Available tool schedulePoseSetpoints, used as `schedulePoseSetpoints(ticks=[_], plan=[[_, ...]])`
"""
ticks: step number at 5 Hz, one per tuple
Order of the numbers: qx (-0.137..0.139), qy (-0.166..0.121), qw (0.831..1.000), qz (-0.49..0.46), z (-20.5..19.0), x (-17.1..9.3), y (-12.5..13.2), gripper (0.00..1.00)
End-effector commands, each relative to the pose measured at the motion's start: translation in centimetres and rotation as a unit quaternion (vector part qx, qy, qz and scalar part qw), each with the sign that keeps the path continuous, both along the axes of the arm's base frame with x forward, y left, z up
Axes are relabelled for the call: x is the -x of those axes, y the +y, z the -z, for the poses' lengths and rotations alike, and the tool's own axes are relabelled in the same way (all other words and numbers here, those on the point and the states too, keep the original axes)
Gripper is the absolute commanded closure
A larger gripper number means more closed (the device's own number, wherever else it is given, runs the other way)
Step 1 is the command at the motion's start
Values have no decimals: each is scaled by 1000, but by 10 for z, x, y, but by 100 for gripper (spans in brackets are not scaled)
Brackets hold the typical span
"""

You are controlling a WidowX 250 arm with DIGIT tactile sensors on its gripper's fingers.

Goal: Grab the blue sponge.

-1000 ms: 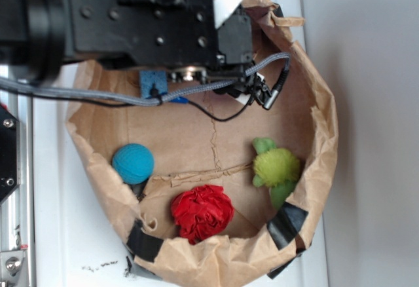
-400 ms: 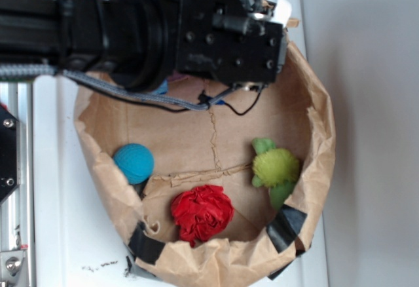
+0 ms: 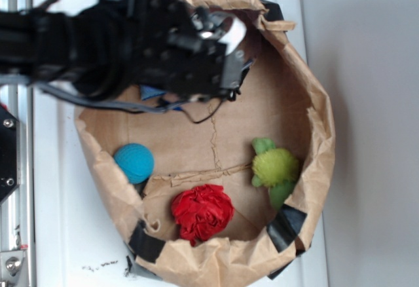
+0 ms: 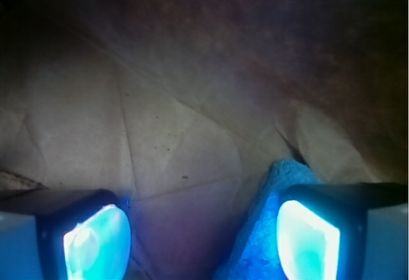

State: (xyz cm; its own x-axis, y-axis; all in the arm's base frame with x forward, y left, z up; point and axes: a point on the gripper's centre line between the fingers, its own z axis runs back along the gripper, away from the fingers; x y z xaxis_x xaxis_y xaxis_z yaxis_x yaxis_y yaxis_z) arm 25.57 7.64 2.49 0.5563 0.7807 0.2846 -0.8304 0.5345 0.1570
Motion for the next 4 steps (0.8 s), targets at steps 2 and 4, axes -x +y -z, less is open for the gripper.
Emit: schedulePoseSetpoints(ticks=[2,4], plan=[[-9,-45,998,-35,24,-2,4,100],[35,-40,998,-16,-22,-5,-7,100]])
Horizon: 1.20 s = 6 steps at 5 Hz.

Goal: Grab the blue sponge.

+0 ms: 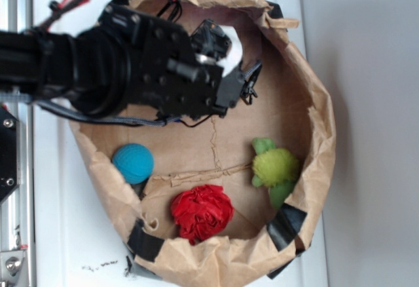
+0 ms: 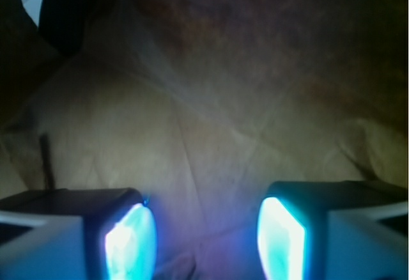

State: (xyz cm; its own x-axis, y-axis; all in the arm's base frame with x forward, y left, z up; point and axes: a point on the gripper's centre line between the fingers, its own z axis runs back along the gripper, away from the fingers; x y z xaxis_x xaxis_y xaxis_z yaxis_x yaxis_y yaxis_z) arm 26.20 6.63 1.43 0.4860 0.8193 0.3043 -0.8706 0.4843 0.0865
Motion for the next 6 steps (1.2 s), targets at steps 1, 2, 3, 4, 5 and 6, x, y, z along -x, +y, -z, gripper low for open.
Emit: schedulePoseSetpoints(ticks=[1,2,3,4,5,6], plan=[[33,8,999,23,-53,0,3,0],[38,5,998,46,-73,5,2,0],[38,5,998,46,-73,5,2,0],[38,5,998,46,-73,5,2,0],[38,5,998,46,-73,5,2,0],[38,5,998,46,-73,5,2,0]])
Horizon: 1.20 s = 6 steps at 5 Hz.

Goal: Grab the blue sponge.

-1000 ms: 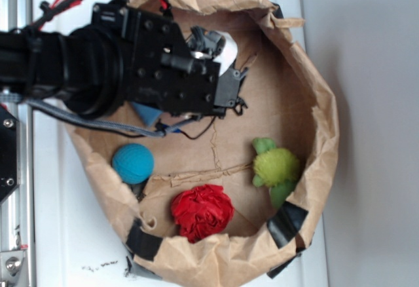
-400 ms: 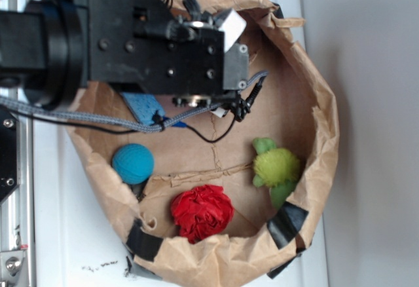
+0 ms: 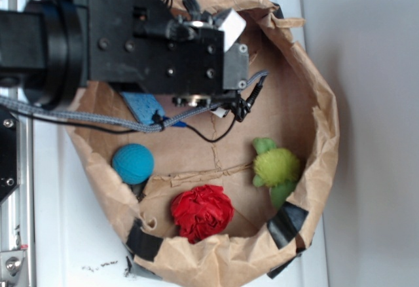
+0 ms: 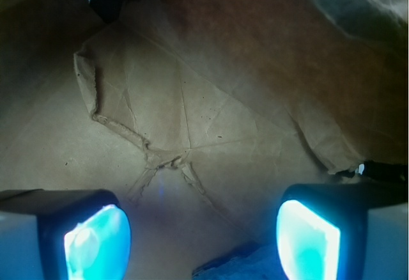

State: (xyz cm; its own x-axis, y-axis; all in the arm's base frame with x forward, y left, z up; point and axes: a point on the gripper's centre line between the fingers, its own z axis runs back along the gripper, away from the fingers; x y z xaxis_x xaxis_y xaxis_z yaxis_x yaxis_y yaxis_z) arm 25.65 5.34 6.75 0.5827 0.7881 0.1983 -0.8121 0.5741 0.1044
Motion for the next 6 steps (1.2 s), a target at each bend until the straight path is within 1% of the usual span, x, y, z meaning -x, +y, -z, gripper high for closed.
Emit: schedulePoseSetpoints(ticks=[1,2,3,4,5,6], plan=[[24,31,997,-65,-34,7,-1,0],[46,58,987,-142,-41,17,-7,0],[52,62,984,-157,-31,28,-4,0],[57,36,987,-145,-10,41,5,0],[65,13,986,-152,10,32,11,0],[63,21,985,-162,14,18,14,0]])
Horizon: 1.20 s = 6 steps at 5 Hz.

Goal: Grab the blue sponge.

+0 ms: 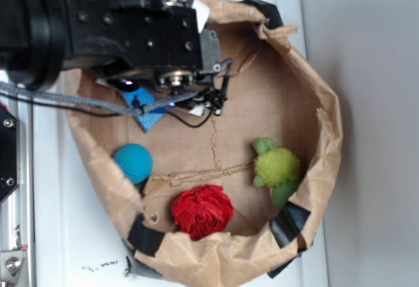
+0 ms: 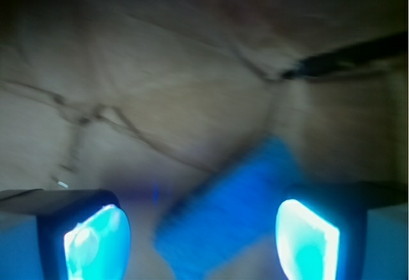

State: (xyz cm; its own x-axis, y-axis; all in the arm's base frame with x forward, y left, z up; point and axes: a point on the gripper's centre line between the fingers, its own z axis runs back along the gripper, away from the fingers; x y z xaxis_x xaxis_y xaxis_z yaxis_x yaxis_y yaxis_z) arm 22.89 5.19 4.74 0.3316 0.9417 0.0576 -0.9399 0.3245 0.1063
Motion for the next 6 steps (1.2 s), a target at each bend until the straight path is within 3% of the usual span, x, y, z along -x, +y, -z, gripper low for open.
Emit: schedulePoseSetpoints(ticks=[1,2,3,4,6], plan=[[-10,-1,1000,-14,-7,-18,18,0],[-17,26,999,-40,-16,-20,19,0],[-38,42,989,-133,-29,-26,18,0],[-50,36,980,-189,-37,-19,13,0],[-25,29,986,-163,-26,14,8,0]])
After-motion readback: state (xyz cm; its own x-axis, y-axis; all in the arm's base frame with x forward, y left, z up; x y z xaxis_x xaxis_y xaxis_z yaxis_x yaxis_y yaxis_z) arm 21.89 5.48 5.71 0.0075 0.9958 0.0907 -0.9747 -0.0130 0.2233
